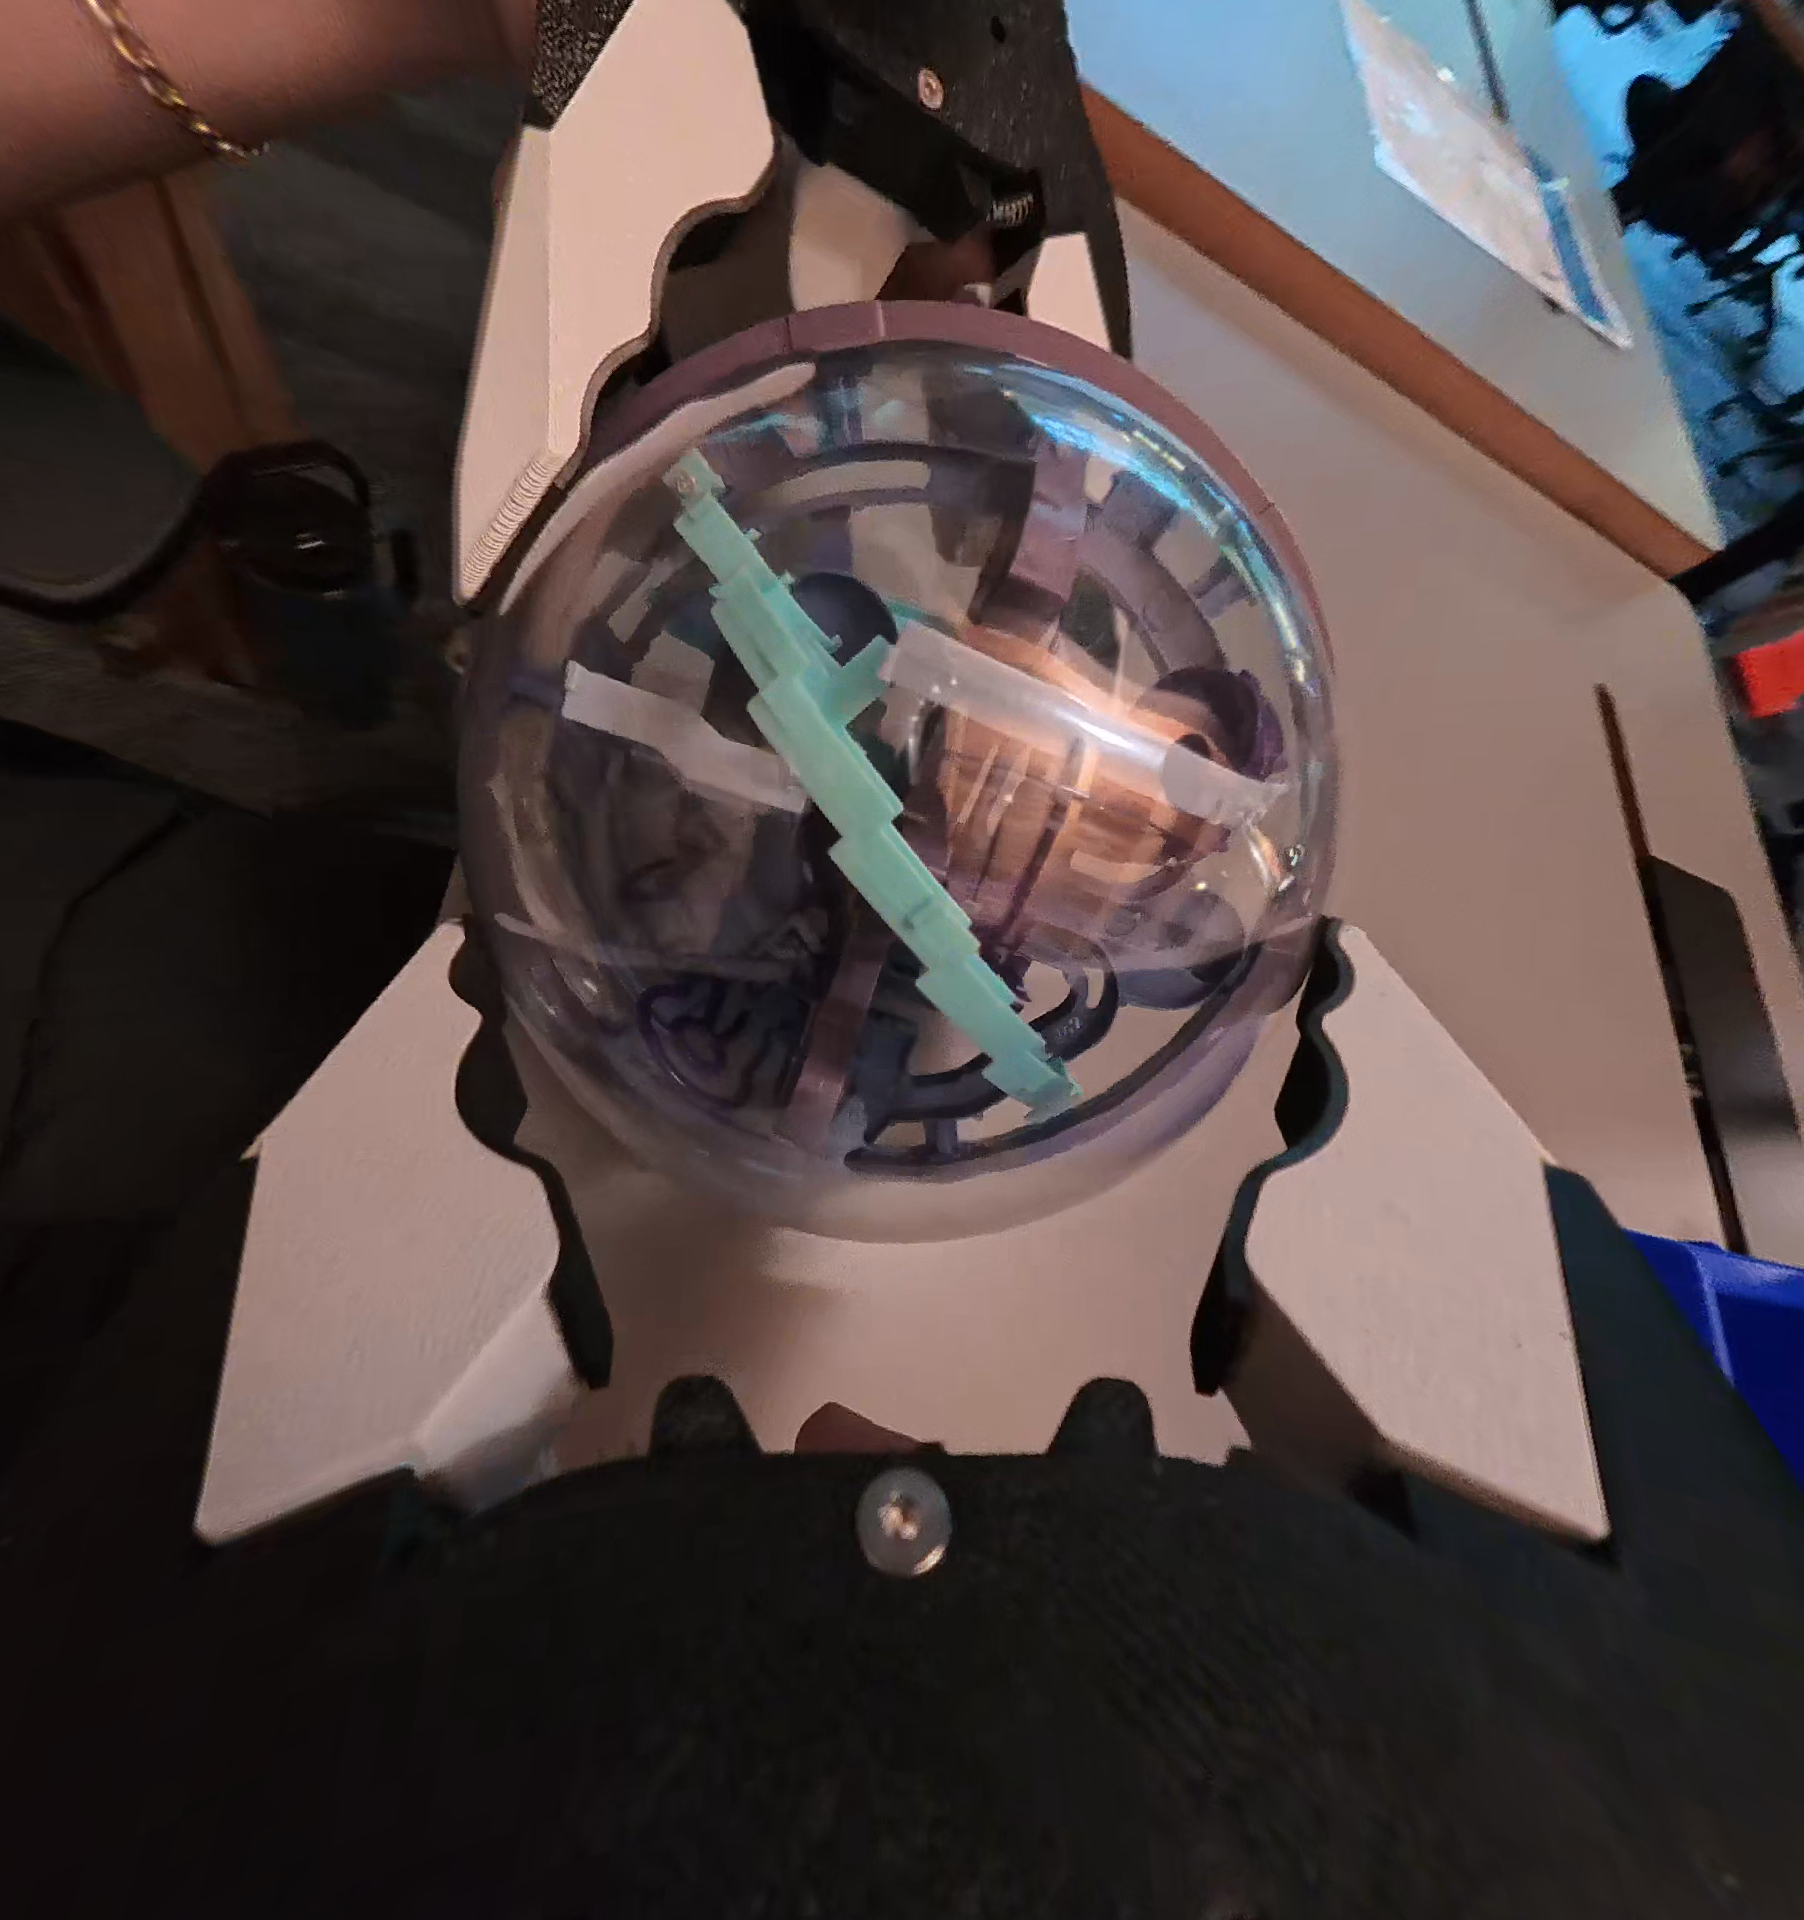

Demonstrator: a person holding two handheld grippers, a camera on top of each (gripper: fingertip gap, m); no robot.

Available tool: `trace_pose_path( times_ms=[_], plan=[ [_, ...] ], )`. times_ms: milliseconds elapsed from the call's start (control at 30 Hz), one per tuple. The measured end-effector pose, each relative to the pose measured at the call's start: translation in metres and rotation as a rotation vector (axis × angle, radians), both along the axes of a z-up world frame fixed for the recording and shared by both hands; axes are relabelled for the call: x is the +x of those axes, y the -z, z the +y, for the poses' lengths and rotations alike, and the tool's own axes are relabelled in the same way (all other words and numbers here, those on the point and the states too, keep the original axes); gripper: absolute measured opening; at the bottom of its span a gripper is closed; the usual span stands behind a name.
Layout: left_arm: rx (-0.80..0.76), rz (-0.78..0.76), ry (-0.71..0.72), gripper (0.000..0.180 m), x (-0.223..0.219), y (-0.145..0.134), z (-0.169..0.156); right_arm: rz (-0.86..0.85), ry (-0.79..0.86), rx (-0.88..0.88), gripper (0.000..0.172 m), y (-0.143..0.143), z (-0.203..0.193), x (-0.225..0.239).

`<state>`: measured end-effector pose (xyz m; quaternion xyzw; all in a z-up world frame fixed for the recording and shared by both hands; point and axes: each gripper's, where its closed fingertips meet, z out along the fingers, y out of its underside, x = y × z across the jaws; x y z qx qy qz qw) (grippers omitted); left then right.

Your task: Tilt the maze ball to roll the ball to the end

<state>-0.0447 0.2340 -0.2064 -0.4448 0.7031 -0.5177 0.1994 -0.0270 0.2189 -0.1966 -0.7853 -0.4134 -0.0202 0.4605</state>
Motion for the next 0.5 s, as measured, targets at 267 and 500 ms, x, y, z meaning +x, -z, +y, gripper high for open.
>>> trace_pose_path(
  times_ms=[267,500],
  plan=[
    [-0.099,0.008,-0.056,0.146,0.006,-0.011,0.002,-0.042,0.186,0.185,0.146,0.0,0.002,-0.003],
    [-0.147,0.037,-0.159,0.148,0.008,-0.019,0.016,-0.003,0.327,0.374,0.145,0.001,0.016,-0.01]
  ],
)
